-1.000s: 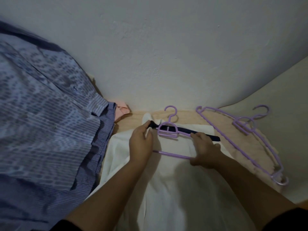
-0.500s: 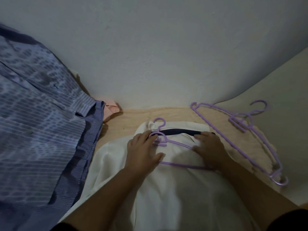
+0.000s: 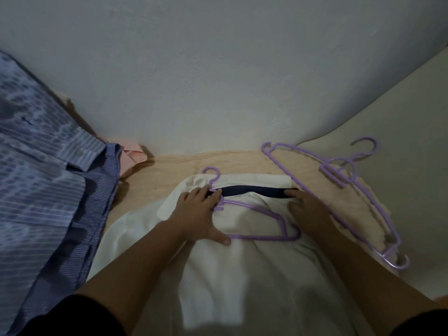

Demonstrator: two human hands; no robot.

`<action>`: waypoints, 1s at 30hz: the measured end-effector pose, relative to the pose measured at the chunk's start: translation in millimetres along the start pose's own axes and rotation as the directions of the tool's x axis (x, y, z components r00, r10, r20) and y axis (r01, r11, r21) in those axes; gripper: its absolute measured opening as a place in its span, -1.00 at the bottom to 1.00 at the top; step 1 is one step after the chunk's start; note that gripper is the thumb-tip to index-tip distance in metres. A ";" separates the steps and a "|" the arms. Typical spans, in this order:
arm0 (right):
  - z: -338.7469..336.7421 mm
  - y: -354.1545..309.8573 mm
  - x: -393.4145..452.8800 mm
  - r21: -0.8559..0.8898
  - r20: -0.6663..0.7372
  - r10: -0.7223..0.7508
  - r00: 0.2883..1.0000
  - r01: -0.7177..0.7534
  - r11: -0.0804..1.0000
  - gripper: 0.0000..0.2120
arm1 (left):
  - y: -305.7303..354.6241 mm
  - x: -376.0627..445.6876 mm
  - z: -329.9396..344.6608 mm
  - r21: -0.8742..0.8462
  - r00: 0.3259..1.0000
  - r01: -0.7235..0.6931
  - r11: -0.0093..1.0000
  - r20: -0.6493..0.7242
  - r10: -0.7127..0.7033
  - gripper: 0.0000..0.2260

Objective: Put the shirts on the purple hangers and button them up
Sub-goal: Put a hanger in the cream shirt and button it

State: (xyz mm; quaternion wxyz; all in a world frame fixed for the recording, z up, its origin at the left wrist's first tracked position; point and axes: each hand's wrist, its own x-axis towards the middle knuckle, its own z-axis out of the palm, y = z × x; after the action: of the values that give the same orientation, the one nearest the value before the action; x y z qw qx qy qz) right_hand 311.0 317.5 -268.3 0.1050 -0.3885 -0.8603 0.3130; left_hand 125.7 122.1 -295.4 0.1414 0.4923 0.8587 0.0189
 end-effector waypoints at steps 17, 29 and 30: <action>39.2 -92.7 -51.9 0.205 0.046 -0.140 0.989 0.127 0.970 -0.59 | 15.3 -10.4 4.0 -0.246 0.940 0.115 0.962 -0.287 -0.185 0.02; 68.0 -67.2 -104.2 -0.193 0.003 -0.112 0.994 0.111 0.975 -0.63 | 5.7 -123.7 29.8 -0.294 0.754 0.424 0.857 -0.409 -0.514 -0.66; 64.1 -64.9 -107.7 -0.256 0.010 -0.095 0.995 0.094 0.962 -0.60 | 5.9 -129.1 29.4 -0.363 0.764 0.404 0.840 -0.371 -0.527 -0.69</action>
State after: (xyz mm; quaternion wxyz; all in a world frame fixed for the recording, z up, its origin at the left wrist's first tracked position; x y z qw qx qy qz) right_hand 317.5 176.6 -271.5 0.0695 -0.3577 -0.9109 0.1933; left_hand 199.7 12.2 -293.6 -0.0006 0.2199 0.9524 0.2109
